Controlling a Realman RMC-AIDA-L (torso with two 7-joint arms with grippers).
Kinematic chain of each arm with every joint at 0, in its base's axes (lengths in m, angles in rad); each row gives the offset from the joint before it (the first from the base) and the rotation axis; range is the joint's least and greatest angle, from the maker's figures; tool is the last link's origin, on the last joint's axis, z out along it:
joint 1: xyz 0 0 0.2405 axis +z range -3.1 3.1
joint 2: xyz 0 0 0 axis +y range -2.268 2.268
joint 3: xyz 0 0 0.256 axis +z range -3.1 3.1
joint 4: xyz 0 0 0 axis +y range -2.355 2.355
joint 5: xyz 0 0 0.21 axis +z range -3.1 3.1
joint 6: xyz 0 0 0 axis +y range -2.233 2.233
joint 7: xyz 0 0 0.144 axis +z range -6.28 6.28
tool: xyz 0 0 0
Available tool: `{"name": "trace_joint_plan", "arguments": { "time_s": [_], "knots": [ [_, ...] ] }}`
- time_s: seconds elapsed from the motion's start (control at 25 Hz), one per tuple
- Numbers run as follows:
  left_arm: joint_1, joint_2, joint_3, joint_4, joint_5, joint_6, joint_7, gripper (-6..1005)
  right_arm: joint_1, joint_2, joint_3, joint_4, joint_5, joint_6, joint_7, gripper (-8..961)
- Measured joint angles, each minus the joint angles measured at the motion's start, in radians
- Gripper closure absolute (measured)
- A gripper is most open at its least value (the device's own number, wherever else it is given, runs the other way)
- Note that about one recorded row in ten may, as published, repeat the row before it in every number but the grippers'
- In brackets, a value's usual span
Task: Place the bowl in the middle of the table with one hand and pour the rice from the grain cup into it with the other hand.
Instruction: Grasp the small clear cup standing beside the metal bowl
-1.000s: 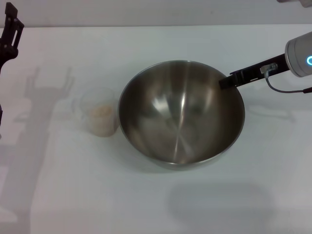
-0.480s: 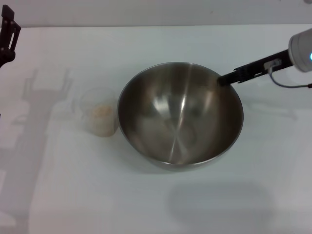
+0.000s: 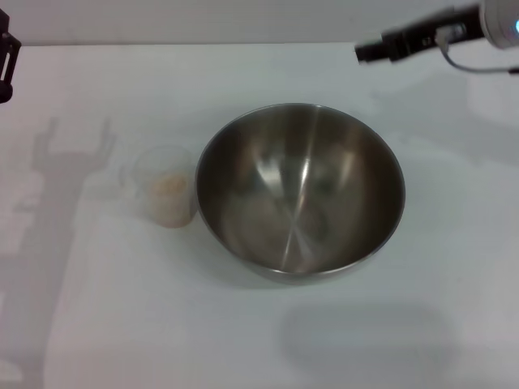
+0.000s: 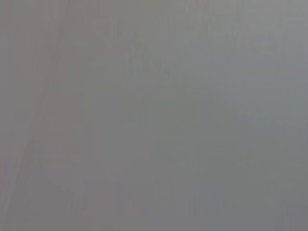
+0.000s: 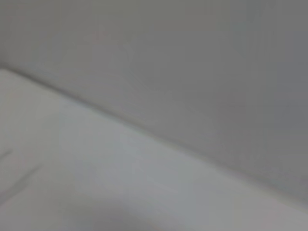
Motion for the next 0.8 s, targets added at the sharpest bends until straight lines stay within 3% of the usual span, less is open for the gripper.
{"name": "trace_joint_plan", "arguments": {
  "time_s": [0.04, 0.08, 0.12, 0.16, 0.2, 0.24, 0.28, 0.32, 0.36, 0.48, 0.52, 0.56, 0.6, 0.64, 0.68, 0.72, 0.76, 0.8],
  "knots": [
    [0.001, 0.001, 0.000, 0.002, 0.000, 0.006, -0.002, 170, 0.000, 0.000, 0.000, 0.000, 0.000, 0.000, 0.000, 481],
    [0.001, 0.001, 0.000, 0.003, 0.001, 0.008, -0.002, 170, -0.014, 0.001, -0.026, -0.013, 0.000, -0.053, -0.014, 475],
    [0.001, 0.001, 0.000, 0.003, 0.001, 0.008, -0.002, 170, -0.053, 0.003, -0.092, -0.039, 0.004, -0.193, -0.043, 475],
    [0.001, 0.001, 0.000, 0.003, 0.001, 0.008, -0.002, 170, -0.053, 0.003, -0.092, -0.039, 0.004, -0.193, -0.043, 475],
    [0.001, 0.001, 0.000, 0.003, 0.002, 0.008, -0.002, 170, -0.078, 0.003, -0.135, -0.048, 0.007, -0.279, -0.059, 475],
    [0.000, 0.001, 0.000, 0.003, 0.002, 0.008, -0.002, 170, -0.128, 0.005, -0.224, -0.053, 0.010, -0.477, -0.080, 475],
    [0.000, 0.001, 0.000, 0.003, 0.002, 0.008, -0.002, 170, -0.128, 0.005, -0.224, -0.053, 0.010, -0.477, -0.080, 475],
    [-0.004, 0.001, 0.000, 0.004, 0.003, 0.008, -0.002, 170, -0.169, 0.006, -0.308, -0.036, 0.010, -0.686, -0.085, 475],
    [-0.004, 0.001, 0.000, 0.004, 0.003, 0.008, -0.002, 170, -0.169, 0.006, -0.308, -0.036, 0.010, -0.686, -0.085, 475],
    [-0.006, 0.001, 0.003, 0.004, 0.005, 0.008, -0.002, 170, -0.217, 0.006, -0.458, 0.042, 0.012, -1.079, -0.083, 476],
    [-0.008, 0.002, 0.008, 0.004, 0.005, 0.008, -0.002, 170, -0.229, 0.006, -0.560, 0.127, 0.013, -1.353, -0.071, 476],
    [-0.008, 0.002, 0.008, 0.004, 0.005, 0.008, -0.002, 170, -0.229, 0.006, -0.560, 0.127, 0.013, -1.353, -0.071, 476],
    [-0.009, 0.001, 0.010, 0.004, 0.005, 0.008, -0.002, 170, -0.226, 0.008, -0.679, 0.247, 0.014, -1.674, -0.039, 476],
    [-0.010, 0.001, 0.011, 0.004, 0.005, 0.007, -0.002, 169, -0.226, 0.008, -0.679, 0.247, 0.014, -1.674, -0.039, 476],
    [-0.011, 0.001, 0.012, 0.003, 0.005, 0.007, -0.002, 169, -0.223, 0.008, -0.724, 0.301, 0.014, -1.800, -0.014, 476],
    [-0.012, 0.001, 0.013, 0.002, 0.005, 0.004, -0.002, 169, -0.216, 0.009, -0.808, 0.428, 0.014, -2.047, 0.096, 476],
    [-0.012, 0.001, 0.013, 0.002, 0.005, 0.004, -0.002, 169, -0.216, 0.009, -0.808, 0.428, 0.014, -2.047, 0.096, 476],
    [-0.012, 0.000, 0.013, 0.002, 0.005, 0.003, -0.002, 169, -0.216, 0.010, -0.839, 0.490, 0.015, -2.165, 0.174, 476]
  ]
}}
